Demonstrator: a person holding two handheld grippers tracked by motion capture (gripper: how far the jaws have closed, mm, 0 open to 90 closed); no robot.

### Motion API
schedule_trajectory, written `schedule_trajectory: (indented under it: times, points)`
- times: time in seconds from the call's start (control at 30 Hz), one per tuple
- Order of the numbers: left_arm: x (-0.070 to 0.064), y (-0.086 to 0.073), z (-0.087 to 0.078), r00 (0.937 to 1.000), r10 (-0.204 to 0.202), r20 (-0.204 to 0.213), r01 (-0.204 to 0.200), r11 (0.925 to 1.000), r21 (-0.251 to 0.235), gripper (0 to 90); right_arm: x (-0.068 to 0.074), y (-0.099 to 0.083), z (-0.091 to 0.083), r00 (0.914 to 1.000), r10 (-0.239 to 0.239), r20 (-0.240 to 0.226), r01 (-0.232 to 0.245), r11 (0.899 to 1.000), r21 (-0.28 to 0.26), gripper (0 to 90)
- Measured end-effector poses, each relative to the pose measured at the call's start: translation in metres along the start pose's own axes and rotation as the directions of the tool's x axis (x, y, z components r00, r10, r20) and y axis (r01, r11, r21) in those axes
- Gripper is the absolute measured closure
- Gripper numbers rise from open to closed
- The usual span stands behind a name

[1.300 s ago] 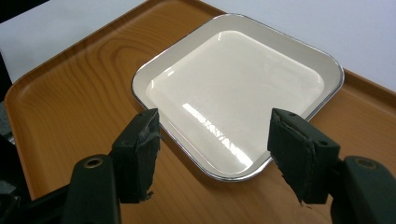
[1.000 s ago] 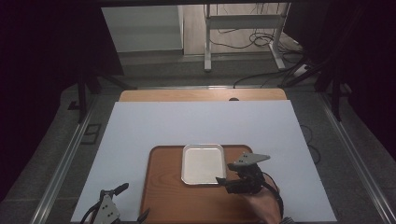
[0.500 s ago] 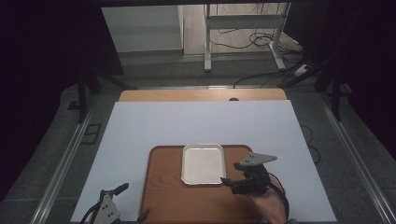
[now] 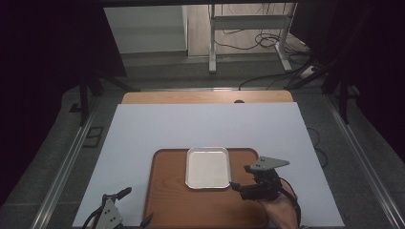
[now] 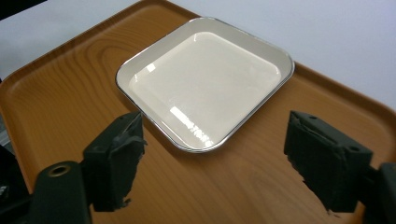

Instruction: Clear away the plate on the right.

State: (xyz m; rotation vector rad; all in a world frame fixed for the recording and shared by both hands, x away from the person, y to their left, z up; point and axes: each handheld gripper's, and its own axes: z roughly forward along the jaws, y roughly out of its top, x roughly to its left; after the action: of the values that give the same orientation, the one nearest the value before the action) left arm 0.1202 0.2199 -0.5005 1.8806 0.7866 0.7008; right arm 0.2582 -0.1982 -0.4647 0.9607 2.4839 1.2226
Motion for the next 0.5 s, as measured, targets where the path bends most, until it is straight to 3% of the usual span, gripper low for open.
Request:
schedule_trajectory:
  times: [0.5]
  points:
    - [0.0,0.0,0.0,1.0,-0.009,-0.001,0.009,0.9999,0.004,3.2,-0.007,-0.013,-0.027,0.9982,-0.021,0.056,0.023,0.999,-0.037,6.3]
